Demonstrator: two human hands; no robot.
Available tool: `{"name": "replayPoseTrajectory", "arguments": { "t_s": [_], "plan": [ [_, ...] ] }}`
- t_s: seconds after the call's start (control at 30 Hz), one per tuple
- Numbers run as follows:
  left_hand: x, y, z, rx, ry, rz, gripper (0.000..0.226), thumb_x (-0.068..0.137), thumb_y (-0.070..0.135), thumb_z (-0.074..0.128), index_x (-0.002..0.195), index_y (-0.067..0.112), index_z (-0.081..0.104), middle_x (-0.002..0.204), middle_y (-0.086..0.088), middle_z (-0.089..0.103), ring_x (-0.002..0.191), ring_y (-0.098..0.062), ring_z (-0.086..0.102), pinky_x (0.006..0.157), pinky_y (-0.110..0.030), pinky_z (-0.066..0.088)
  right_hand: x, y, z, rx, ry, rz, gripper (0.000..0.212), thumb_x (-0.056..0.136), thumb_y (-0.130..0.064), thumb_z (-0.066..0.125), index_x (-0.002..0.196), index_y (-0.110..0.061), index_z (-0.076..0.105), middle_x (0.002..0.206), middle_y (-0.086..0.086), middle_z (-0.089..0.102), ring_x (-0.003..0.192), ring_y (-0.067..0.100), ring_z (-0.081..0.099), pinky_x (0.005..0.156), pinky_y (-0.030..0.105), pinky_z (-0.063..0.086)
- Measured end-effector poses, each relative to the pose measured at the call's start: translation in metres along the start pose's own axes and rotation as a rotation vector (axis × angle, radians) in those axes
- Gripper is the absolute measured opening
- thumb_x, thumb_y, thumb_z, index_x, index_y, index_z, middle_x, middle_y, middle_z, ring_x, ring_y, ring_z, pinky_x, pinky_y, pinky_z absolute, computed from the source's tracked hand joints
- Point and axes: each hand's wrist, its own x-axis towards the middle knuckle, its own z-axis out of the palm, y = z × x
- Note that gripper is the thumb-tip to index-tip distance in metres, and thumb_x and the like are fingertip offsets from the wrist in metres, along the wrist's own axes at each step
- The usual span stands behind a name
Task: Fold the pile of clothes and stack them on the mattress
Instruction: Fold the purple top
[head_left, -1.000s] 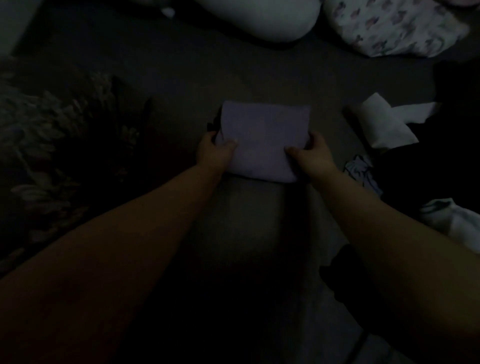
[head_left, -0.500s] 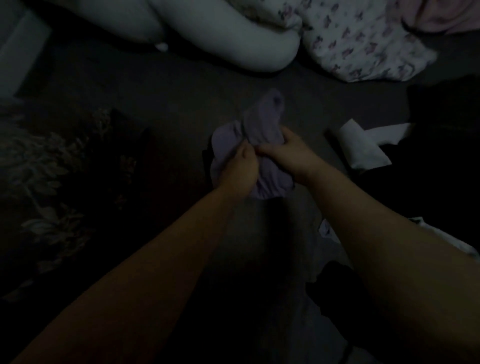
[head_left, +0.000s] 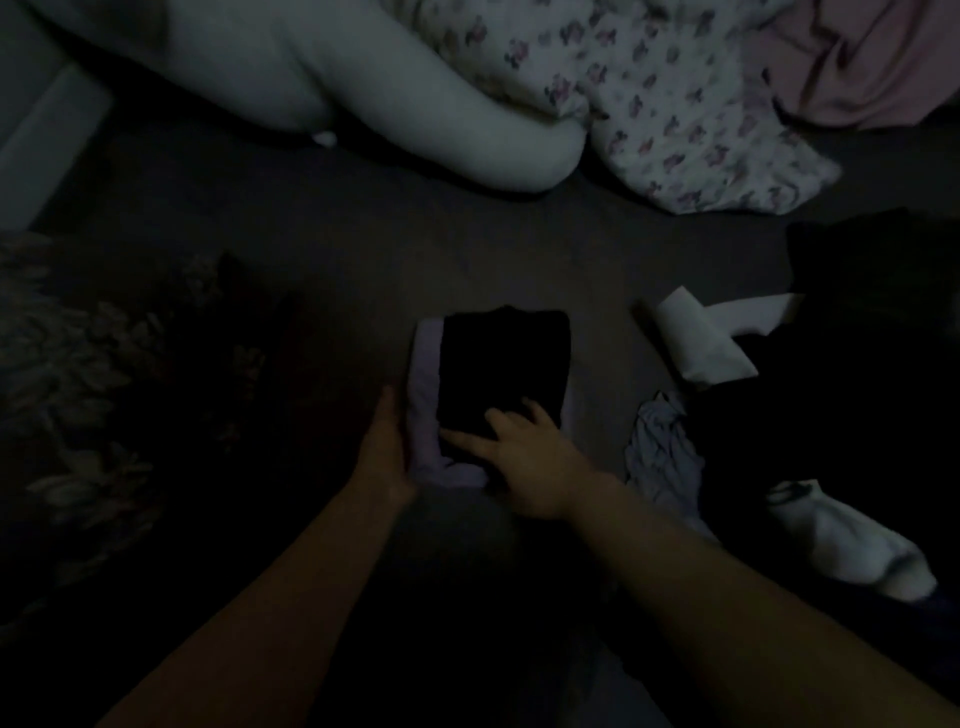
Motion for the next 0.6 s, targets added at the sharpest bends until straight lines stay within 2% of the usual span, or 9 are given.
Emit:
{"name": "replayPoseTrajectory", "arguments": {
  "t_s": [0.03, 0.1, 0.17, 0.2, 0.27, 0.33, 0.37, 0.5, 0.6],
  "plan": [
    [0.001, -0.003, -0.006, 0.236, 0.048, 0.124, 0.039, 0.096, 0.045, 0.041, 0.121, 0.017, 0.051, 0.131, -0.012, 0.055, 0.093, -0.019, 0.057, 0.087, -0.035, 0.047, -0.004, -0.002, 0.009, 0.114, 0.071, -0.005, 0.064, 0.086, -0.041, 0.053, 0.146, -0.03, 0.032, 0.126, 0.011, 0.048, 0.119, 0.029, 0.046, 0.11, 0.047, 0.023],
    [0.01, -0.006, -0.013, 0.429, 0.174, 0.351, 0.031, 0.092, 0.032, 0.055, 0.115, 0.012, 0.056, 0.124, -0.011, 0.059, 0.102, -0.018, 0.057, 0.093, -0.033, 0.046, -0.005, -0.003, 0.014, 0.402, 0.395, 0.104, 0.06, 0.083, -0.047, 0.051, 0.136, -0.02, 0.049, 0.117, 0.009, 0.057, 0.111, 0.026, 0.054, 0.102, 0.036, 0.037],
    [0.014, 0.003, 0.001, 0.566, 0.155, 0.579, 0.033, 0.088, 0.027, 0.061, 0.117, 0.012, 0.06, 0.121, -0.009, 0.06, 0.109, -0.021, 0.057, 0.098, -0.036, 0.045, 0.001, 0.003, 0.01, 0.59, 0.753, 0.416, 0.047, 0.085, -0.035, 0.058, 0.125, -0.01, 0.057, 0.115, 0.013, 0.056, 0.108, 0.027, 0.054, 0.093, 0.027, 0.038],
    [0.013, 0.008, 0.011, 0.628, 0.09, 0.589, 0.036, 0.089, 0.026, 0.061, 0.121, 0.012, 0.059, 0.125, -0.009, 0.057, 0.114, -0.022, 0.054, 0.101, -0.037, 0.043, 0.005, 0.008, 0.008, 0.663, 0.843, 0.605, 0.044, 0.085, -0.026, 0.062, 0.124, -0.007, 0.056, 0.117, 0.017, 0.054, 0.11, 0.03, 0.052, 0.094, 0.028, 0.037],
    [0.017, 0.013, 0.03, 0.697, 0.038, 0.449, 0.045, 0.09, 0.03, 0.059, 0.13, 0.011, 0.051, 0.135, -0.009, 0.05, 0.122, -0.023, 0.048, 0.105, -0.032, 0.038, 0.016, 0.019, 0.005, 0.841, 0.795, 0.872, 0.049, 0.086, -0.019, 0.064, 0.13, -0.005, 0.05, 0.122, 0.021, 0.05, 0.114, 0.034, 0.05, 0.097, 0.033, 0.039],
    [0.023, 0.015, 0.042, 0.702, 0.144, 0.346, 0.048, 0.09, 0.032, 0.059, 0.132, 0.013, 0.046, 0.138, -0.012, 0.042, 0.123, -0.027, 0.045, 0.101, -0.029, 0.036, 0.022, 0.021, 0.005, 0.968, 0.682, 0.881, 0.053, 0.088, -0.02, 0.062, 0.136, -0.008, 0.044, 0.126, 0.021, 0.051, 0.116, 0.033, 0.052, 0.097, 0.037, 0.044],
    [0.023, 0.018, 0.046, 0.69, 0.194, 0.33, 0.048, 0.089, 0.03, 0.06, 0.131, 0.014, 0.045, 0.138, -0.013, 0.041, 0.123, -0.029, 0.045, 0.098, -0.028, 0.036, 0.022, 0.022, 0.004, 0.953, 0.679, 0.85, 0.054, 0.088, -0.018, 0.06, 0.138, -0.009, 0.042, 0.127, 0.02, 0.051, 0.116, 0.032, 0.052, 0.097, 0.036, 0.044],
    [0.012, 0.015, 0.049, 0.717, 0.182, 0.485, 0.04, 0.087, 0.008, 0.057, 0.126, 0.011, 0.052, 0.131, -0.013, 0.049, 0.119, -0.026, 0.049, 0.098, -0.027, 0.037, 0.008, 0.011, -0.005, 0.874, 0.78, 0.708, 0.051, 0.09, -0.007, 0.055, 0.139, -0.01, 0.042, 0.131, 0.018, 0.046, 0.119, 0.027, 0.049, 0.094, 0.017, 0.033],
    [0.008, -0.001, 0.039, 0.746, 0.188, 0.57, 0.035, 0.086, 0.006, 0.051, 0.119, 0.011, 0.059, 0.122, -0.013, 0.058, 0.111, -0.027, 0.056, 0.096, -0.033, 0.044, 0.001, 0.004, 0.004, 0.9, 0.77, 0.722, 0.049, 0.092, -0.007, 0.053, 0.139, -0.01, 0.043, 0.134, 0.018, 0.044, 0.123, 0.026, 0.045, 0.098, 0.017, 0.029]
  ]
}}
